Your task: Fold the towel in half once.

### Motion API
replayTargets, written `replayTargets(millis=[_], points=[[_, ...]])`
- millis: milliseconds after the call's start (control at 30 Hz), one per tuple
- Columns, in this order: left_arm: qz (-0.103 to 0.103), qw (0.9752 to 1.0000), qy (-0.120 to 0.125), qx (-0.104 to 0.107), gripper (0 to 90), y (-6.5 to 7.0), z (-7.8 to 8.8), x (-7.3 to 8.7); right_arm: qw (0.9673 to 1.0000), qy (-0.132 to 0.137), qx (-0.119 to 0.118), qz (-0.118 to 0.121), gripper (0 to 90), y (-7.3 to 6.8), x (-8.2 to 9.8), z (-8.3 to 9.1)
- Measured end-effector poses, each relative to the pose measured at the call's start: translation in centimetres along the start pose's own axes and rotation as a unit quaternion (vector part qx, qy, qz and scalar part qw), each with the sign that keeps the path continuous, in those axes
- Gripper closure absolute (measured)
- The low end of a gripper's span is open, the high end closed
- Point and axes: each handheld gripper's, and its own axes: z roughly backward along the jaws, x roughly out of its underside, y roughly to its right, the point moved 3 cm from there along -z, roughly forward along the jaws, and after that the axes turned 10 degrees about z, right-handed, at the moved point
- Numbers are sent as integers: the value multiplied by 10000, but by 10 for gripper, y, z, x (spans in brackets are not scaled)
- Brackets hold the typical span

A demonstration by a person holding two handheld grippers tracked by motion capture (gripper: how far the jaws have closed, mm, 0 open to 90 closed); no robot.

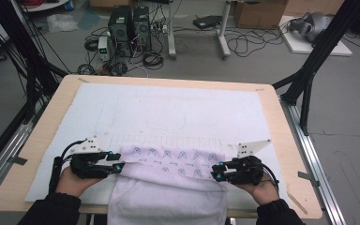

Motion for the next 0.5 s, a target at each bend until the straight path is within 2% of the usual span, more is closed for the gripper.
replayTargets(millis=[133,200,233,300,367,400,500], points=[[54,9997,-241,94,493,-2,-14,3,9995,-324,-45,40,625,2,5,-15],[41,9993,-371,59,496,-3,-18,6,9994,-320,-154,-27,597,2,8,-21],[32,9992,-393,40,516,-3,-19,7,9993,-344,-136,-50,578,2,10,-23],[-5,9992,-401,53,653,-2,-20,10,9989,-432,-121,-120,578,1,15,-28],[-68,9990,-430,94,779,0,-21,13,9987,-474,-151,-113,626,0,19,-31],[-89,9989,-431,151,835,2,-21,14,9984,-501,-246,-108,673,-1,21,-33],[-187,9988,-421,178,868,8,-17,17,9975,-563,-428,-82,809,-6,23,-36]])
